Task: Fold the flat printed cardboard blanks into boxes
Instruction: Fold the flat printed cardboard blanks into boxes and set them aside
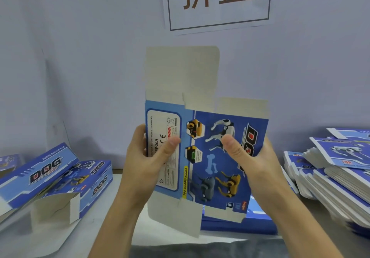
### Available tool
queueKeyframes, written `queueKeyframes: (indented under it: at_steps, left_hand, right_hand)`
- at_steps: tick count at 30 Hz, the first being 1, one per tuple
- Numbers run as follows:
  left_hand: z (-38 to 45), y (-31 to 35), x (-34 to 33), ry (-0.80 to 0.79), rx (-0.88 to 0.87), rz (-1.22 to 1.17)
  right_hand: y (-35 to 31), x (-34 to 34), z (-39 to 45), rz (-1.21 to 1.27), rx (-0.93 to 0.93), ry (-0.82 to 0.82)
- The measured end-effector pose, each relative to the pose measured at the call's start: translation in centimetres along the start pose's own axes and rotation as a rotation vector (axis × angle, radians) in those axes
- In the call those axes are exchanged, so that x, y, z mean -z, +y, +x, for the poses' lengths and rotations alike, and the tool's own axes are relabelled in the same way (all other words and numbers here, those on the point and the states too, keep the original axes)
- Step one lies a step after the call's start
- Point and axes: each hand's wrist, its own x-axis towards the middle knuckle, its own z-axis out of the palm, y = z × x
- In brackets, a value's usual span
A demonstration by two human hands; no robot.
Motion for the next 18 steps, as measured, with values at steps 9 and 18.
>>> queueKeyframes:
  at_steps: [9, 18]
  left_hand:
    - [0.1, 0.7, -0.8, -0.145, 0.009, 0.151]
    - [0.4, -0.3, -0.9, 0.069, -0.006, 0.184]
  right_hand:
    - [0.8, 0.4, 0.8, 0.007, 0.048, 0.18]
    - [0.8, 1.6, 0.9, 0.025, 0.023, 0.118]
